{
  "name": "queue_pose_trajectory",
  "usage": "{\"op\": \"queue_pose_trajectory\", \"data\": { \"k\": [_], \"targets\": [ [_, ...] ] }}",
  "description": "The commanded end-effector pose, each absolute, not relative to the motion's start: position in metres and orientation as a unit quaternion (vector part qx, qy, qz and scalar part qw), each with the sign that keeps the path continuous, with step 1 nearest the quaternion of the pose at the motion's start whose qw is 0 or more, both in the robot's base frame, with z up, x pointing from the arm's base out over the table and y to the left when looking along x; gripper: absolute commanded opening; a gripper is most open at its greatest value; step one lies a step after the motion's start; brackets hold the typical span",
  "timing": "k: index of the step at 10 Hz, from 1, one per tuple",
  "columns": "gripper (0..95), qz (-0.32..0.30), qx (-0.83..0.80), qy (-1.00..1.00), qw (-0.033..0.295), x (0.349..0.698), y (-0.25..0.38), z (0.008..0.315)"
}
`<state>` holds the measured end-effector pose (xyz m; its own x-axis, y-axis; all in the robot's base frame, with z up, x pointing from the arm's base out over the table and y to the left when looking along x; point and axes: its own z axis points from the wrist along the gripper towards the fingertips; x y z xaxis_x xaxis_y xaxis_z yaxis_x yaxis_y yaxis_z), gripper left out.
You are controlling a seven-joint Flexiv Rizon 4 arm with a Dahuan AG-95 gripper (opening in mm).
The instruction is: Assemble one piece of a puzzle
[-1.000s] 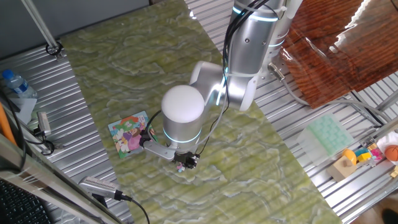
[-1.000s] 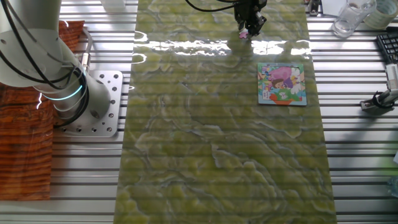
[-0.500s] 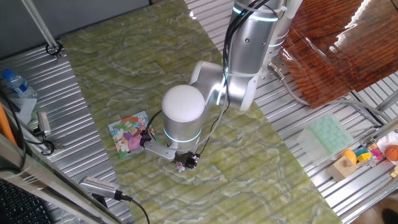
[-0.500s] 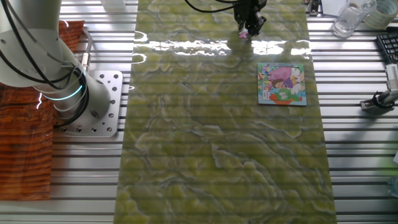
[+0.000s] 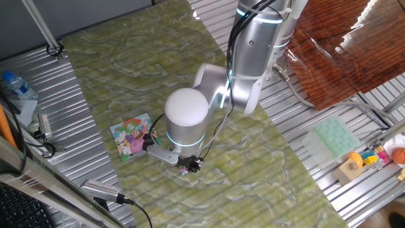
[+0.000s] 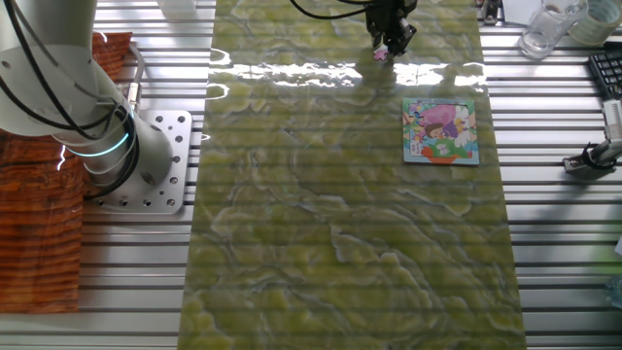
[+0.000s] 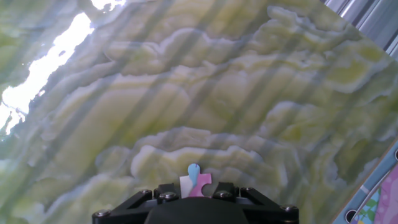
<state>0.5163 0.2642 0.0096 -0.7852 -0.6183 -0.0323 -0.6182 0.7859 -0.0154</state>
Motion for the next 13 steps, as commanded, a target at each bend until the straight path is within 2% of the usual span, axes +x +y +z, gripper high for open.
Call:
{"op": "queue_pose_trajectory", "data": {
  "k": [1,12,13],
  "targets": [
    [38.0,-0.002,-0.328,0.945,0.018,0.5161,0.2651,0.0094],
    [38.0,-0.004,-0.327,0.945,0.022,0.5154,0.2641,0.0046],
    [19.0,-0.005,-0.327,0.945,0.021,0.5154,0.2638,0.0051]
  ]
}}
